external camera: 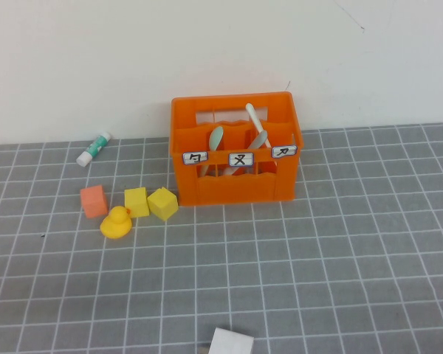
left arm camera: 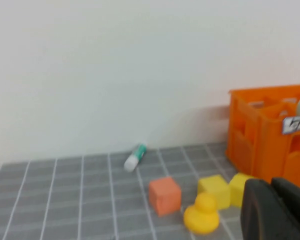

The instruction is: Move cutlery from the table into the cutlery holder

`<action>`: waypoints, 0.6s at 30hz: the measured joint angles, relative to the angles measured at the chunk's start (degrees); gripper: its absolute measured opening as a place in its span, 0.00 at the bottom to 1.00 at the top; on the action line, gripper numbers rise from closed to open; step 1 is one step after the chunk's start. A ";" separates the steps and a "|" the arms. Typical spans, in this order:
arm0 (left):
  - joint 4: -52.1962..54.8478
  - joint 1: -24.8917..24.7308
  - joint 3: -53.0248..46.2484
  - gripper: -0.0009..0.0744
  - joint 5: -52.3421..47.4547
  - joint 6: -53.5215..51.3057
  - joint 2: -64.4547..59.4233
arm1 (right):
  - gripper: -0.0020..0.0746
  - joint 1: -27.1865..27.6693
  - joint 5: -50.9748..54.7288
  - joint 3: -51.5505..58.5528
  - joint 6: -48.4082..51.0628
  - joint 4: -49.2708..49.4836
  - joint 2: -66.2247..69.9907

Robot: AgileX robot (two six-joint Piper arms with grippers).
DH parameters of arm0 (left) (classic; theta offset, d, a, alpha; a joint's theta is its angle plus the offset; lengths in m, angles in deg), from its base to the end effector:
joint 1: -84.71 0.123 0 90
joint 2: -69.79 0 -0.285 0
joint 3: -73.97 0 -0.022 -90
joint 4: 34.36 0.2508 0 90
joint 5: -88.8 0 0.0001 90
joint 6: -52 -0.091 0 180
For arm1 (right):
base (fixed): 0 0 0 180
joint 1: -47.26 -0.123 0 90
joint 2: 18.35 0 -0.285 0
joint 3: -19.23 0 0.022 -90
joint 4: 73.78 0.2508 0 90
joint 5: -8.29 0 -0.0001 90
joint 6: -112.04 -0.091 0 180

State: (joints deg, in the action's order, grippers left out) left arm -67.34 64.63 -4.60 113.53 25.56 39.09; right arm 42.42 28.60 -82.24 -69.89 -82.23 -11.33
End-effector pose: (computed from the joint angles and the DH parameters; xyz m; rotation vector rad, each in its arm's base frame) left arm 0.0893 -0.0106 0.2093 0.0325 1.5410 -0.1581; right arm 0.0532 -0.0002 0.1746 -0.1387 1.8389 -0.0612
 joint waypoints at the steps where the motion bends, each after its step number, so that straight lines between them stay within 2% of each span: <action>1: 1.59 1.95 0.00 0.01 -2.24 1.40 0.63 | 0.02 0.00 0.00 0.00 0.00 0.00 0.00; 5: 10.03 10.07 0.00 0.01 -10.24 11.81 2.83 | 0.02 0.00 0.00 0.00 0.00 0.00 0.00; 11: 21.51 19.10 -0.27 0.01 -22.36 24.15 7.47 | 0.02 0.00 0.00 0.00 0.00 0.00 0.00; 18: 28.59 21.77 -0.27 0.01 -35.55 25.56 16.77 | 0.02 0.00 0.00 0.00 0.00 0.00 0.00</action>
State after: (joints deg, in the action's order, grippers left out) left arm -38.75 86.40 -4.88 77.98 51.11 55.87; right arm 42.42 28.60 -82.24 -69.89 -82.23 -11.33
